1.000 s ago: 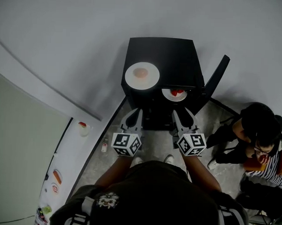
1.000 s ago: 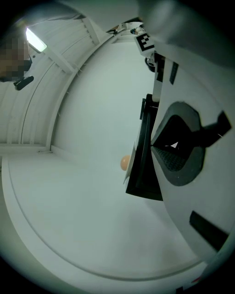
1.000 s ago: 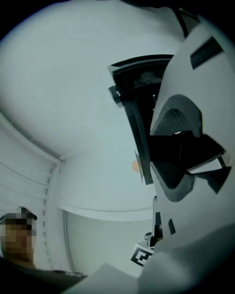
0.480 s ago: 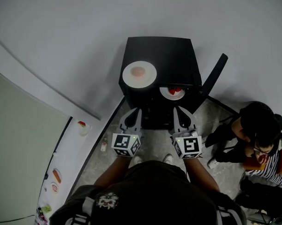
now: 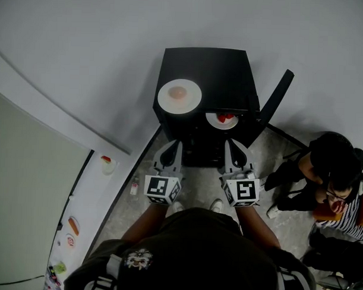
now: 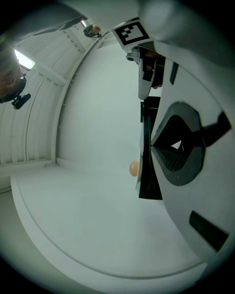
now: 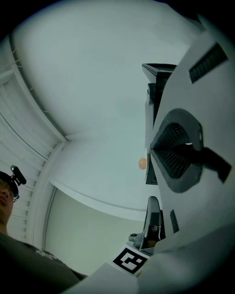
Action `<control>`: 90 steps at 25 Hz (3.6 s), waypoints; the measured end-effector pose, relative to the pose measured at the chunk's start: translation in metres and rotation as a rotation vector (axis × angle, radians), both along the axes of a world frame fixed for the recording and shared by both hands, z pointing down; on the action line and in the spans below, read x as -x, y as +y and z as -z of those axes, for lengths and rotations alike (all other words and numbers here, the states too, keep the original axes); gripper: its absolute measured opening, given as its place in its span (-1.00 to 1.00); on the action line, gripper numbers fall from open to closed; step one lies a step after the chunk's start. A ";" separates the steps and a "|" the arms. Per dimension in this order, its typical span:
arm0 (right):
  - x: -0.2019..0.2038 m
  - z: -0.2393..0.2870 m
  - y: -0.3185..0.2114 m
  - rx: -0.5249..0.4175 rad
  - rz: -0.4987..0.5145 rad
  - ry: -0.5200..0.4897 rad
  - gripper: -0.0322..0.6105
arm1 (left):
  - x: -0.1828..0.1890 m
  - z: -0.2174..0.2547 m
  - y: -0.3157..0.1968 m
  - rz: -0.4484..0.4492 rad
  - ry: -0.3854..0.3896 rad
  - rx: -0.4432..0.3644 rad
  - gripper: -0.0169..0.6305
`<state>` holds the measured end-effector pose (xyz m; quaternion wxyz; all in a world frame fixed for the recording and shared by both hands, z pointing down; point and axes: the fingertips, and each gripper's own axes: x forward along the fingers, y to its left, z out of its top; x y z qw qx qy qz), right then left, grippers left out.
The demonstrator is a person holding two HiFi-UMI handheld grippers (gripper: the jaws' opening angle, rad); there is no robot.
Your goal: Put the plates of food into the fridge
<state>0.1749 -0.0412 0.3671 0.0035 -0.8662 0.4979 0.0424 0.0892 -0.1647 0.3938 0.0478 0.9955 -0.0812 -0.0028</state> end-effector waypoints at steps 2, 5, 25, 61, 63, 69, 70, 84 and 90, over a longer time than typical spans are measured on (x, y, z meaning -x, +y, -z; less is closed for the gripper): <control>0.001 0.001 -0.001 -0.001 0.004 0.002 -0.82 | 0.000 0.004 -0.002 0.005 0.024 0.026 -0.88; 0.003 0.000 -0.002 -0.001 0.012 0.000 -0.82 | -0.003 0.010 -0.002 -0.003 0.056 0.038 -0.88; 0.013 -0.008 -0.007 -0.010 0.045 -0.042 -0.82 | -0.041 0.021 -0.046 -0.056 0.257 0.736 -0.22; 0.025 -0.020 -0.002 -0.018 0.066 -0.080 -0.82 | -0.073 0.006 -0.088 0.089 0.392 1.413 -0.78; 0.025 -0.020 -0.003 -0.010 0.071 -0.072 -0.82 | -0.071 0.004 -0.087 0.089 0.392 1.418 -0.79; 0.013 -0.019 -0.006 -0.006 0.060 -0.061 -0.82 | -0.072 0.000 -0.085 0.063 0.376 1.419 -0.81; 0.011 -0.022 -0.007 0.005 0.058 -0.065 -0.82 | -0.072 -0.002 -0.085 0.062 0.373 1.418 -0.81; 0.013 -0.020 -0.015 -0.001 0.059 -0.037 -0.82 | -0.030 0.022 -0.026 -0.103 0.366 1.419 -0.84; 0.016 -0.027 -0.020 0.001 0.057 -0.049 -0.82 | -0.013 0.011 -0.009 -0.122 0.331 1.396 -0.84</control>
